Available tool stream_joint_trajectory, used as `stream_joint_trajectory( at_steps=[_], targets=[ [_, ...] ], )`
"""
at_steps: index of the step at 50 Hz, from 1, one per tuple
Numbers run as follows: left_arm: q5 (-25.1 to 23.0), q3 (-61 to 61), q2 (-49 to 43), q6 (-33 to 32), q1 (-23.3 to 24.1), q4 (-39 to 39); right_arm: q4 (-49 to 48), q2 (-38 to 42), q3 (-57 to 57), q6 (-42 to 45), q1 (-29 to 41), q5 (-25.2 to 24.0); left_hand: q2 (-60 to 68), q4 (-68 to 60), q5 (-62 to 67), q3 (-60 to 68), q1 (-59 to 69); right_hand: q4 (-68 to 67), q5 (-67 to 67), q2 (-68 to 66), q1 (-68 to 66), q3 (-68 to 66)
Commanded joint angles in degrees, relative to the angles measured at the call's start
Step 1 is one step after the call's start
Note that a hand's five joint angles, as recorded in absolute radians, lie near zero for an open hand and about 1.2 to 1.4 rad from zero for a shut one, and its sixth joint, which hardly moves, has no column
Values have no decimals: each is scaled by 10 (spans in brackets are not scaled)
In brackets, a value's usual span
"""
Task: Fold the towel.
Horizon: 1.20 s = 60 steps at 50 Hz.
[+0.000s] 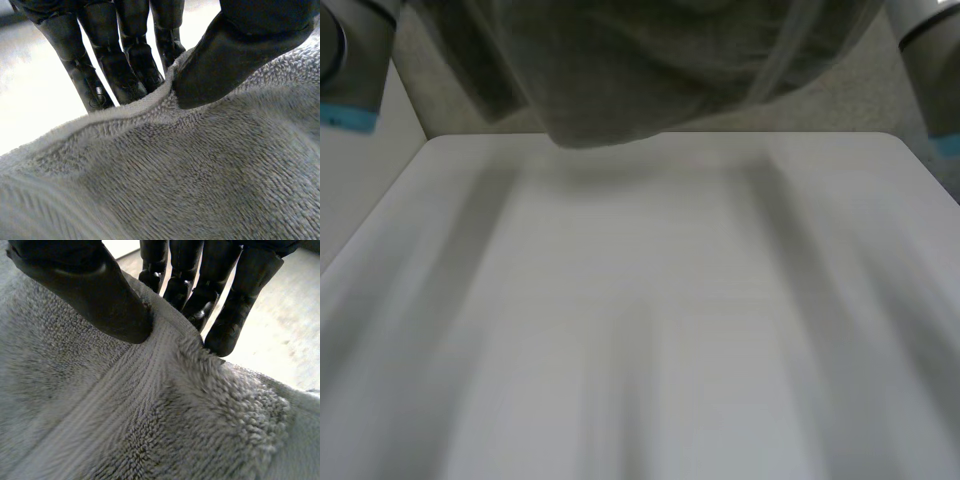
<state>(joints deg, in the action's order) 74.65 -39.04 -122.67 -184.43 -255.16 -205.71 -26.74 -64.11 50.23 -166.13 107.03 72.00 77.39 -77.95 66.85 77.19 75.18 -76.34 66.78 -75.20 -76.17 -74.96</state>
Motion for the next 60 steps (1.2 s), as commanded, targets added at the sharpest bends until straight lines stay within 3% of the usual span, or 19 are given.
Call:
stream_joint_trajectory(
  at_steps=[1, 3, 6, 8, 16, 20, 22, 26, 28, 34, 38, 45, 60],
  targets=[
    [-57, -222, 21, 9, -35, -2, 15, -43, 181, 4, -9, -43, 26, -21, 31, 28, 48, -37, 32, -48, -38, -50],
    [-113, -328, 25, -6, -48, -13, 19, -48, 222, 5, -9, -61, 26, -21, 31, 28, 48, -37, 32, -48, -38, -50],
    [-132, -375, 25, -22, -51, -21, 24, -51, 264, 6, -9, -77, 26, -21, 31, 28, 48, -37, 32, -48, -38, -50],
    [-150, -460, 22, -71, -56, -38, 41, -53, 349, 36, -9, -97, 26, -21, 31, 28, 48, -37, 32, -48, -38, -50],
    [-146, -565, -22, -194, -60, -65, 76, -36, 454, 177, -10, -97, 26, -21, 31, 28, 48, -37, 32, -48, -38, -50],
    [-144, -565, -32, -213, -60, -59, 78, -25, 463, 213, -10, -93, 4, 1, 10, 6, 27, -37, 32, -48, -38, -50],
    [-132, -563, -33, -214, -60, -63, 82, -27, 465, 218, -15, -93, -163, 168, -157, -161, -141, -37, 32, -48, -38, -50],
    [-103, -559, -34, -214, -60, -65, 92, -30, 465, 217, -20, -93, -287, 292, -281, -285, -264, -37, 32, -48, -38, -50],
    [-64, -551, -36, -211, -59, -66, 103, -32, 465, 217, -22, -93, -345, 351, -340, -343, -323, -37, 32, -48, -38, -50],
    [-27, -537, -48, -186, -58, -67, 121, -32, 464, 216, -24, -92, -359, 364, -354, -357, -337, -37, 32, -48, -38, -50],
    [-26, -531, -49, -143, -57, -67, 124, -34, 465, 205, -39, -85, -357, 363, -352, -355, -335, -37, 32, -48, -38, -50],
    [-30, -512, -36, -7, -40, -53, 126, -59, 461, 136, -49, -81, -355, 361, -350, -354, -333, -37, 32, -48, -38, -50],
    [-54, -519, -24, 14, -19, -14, 127, -56, 461, 121, -46, -82, -362, 368, -357, -360, -340, -37, 32, -48, -38, -50]
  ],
)
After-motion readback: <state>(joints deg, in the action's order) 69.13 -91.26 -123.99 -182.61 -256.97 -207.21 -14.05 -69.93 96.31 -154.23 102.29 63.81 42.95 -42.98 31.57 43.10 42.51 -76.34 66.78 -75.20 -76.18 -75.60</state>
